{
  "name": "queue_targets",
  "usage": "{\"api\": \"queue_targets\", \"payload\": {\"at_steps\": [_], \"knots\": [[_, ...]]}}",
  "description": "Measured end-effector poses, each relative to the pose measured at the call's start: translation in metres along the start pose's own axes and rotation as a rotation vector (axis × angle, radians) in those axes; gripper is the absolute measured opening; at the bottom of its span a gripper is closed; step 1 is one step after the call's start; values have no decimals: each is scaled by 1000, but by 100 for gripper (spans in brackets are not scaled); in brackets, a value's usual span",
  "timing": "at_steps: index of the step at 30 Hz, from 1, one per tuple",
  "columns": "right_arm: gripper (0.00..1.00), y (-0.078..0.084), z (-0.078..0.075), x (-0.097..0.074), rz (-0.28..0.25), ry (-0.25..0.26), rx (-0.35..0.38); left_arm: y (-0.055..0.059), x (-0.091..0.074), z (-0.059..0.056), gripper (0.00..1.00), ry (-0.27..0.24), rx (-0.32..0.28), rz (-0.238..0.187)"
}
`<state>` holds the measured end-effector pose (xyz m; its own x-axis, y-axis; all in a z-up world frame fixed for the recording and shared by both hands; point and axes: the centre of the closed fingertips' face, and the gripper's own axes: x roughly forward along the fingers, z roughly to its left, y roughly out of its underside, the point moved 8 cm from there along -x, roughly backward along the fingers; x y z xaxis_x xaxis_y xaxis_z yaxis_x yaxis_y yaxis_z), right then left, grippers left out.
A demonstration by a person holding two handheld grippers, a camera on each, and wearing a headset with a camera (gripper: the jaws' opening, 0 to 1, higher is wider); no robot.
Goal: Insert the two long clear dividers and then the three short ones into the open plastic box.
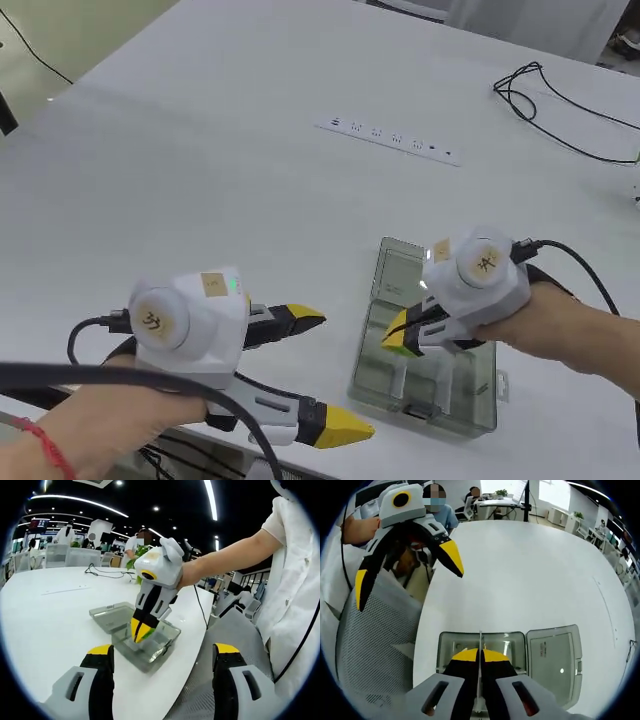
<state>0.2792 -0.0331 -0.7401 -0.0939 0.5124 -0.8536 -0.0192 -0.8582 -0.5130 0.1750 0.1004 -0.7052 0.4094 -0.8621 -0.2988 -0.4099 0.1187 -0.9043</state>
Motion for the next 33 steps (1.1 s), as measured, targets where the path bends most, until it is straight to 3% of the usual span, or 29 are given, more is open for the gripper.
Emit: {"api": "queue_targets", "payload": {"at_steps": [10,24,26,33], "knots": [[2,0,2,10,66,6,-33,-1,5,5,88,-2,25,21],[6,4,1,12,63,14,-8,-3,7,10,99,-8,48,37],[12,4,0,10,37,29,30,-4,7,10,99,-9,45,37],[18,-3,-6,-18,-97,58,121,-7,5,13,100,-25,51,38]]}}
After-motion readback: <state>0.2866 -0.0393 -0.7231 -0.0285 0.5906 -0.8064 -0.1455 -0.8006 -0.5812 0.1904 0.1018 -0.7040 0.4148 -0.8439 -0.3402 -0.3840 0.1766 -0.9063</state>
